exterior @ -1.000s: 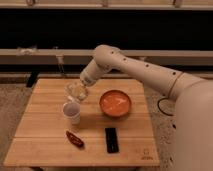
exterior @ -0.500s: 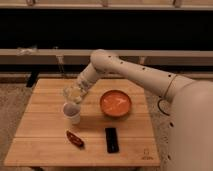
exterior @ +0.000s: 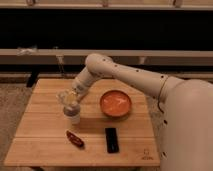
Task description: Place the white sponge in the ceramic cup
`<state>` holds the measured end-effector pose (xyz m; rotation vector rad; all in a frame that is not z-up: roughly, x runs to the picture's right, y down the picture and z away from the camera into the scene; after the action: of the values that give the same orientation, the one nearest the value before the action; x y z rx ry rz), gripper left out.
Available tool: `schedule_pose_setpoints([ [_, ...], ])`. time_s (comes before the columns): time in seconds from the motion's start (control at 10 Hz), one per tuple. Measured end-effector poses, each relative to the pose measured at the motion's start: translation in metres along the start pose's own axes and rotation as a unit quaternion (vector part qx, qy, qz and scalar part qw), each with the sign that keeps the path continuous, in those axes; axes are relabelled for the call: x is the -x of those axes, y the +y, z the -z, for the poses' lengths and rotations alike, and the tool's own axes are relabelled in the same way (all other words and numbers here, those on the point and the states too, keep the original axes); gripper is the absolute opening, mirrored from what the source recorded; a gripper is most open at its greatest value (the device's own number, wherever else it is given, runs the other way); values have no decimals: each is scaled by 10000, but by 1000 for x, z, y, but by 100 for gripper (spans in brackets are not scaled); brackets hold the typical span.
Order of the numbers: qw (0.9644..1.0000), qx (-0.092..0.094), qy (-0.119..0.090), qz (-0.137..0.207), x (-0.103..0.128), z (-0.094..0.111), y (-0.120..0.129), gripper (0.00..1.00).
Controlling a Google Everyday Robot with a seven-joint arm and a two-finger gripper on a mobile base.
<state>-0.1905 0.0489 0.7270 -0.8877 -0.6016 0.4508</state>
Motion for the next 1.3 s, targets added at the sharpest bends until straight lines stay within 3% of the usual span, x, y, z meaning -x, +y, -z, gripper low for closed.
schedule_pose_setpoints([
  [0.6, 9998, 160, 85, -84, -4, -23, 3, 75],
  [0.7, 9998, 170, 101, -95, -4, -25, 3, 80],
  [1.3, 9994, 176, 272, -89, -11, -32, 4, 80],
])
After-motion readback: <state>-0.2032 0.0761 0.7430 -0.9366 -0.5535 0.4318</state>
